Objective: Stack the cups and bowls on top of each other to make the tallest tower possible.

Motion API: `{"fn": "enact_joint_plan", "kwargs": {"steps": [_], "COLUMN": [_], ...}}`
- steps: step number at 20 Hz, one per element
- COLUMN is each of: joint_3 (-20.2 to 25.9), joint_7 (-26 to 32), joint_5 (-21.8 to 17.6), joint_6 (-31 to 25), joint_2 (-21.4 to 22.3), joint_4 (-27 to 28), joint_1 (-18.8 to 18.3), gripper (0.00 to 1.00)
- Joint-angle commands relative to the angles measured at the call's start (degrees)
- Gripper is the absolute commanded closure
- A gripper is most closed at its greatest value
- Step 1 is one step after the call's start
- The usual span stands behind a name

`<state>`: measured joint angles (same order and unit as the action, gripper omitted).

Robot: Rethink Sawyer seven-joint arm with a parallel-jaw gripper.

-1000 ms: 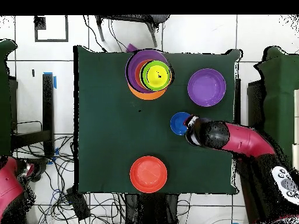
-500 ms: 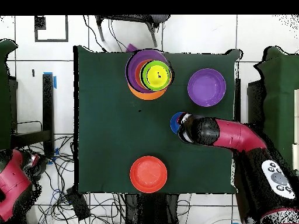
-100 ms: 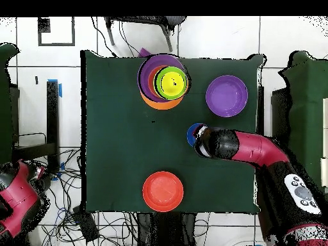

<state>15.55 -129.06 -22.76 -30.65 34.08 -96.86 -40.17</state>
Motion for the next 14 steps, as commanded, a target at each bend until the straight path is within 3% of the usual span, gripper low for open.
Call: {"fn": "enact_joint_plan", "kwargs": {"steps": [1,14], "joint_3": [1.7,1.1], "joint_7": [2.2,2.4], "joint_5": [-2.2,-2.8], "joint_6": [3.3,2.9], "joint_2": [-2.8,-3.8], "joint_4": [3.0,4.2], "joint_1": [0.2,0.3], "gripper": [0.0,0.0]}}
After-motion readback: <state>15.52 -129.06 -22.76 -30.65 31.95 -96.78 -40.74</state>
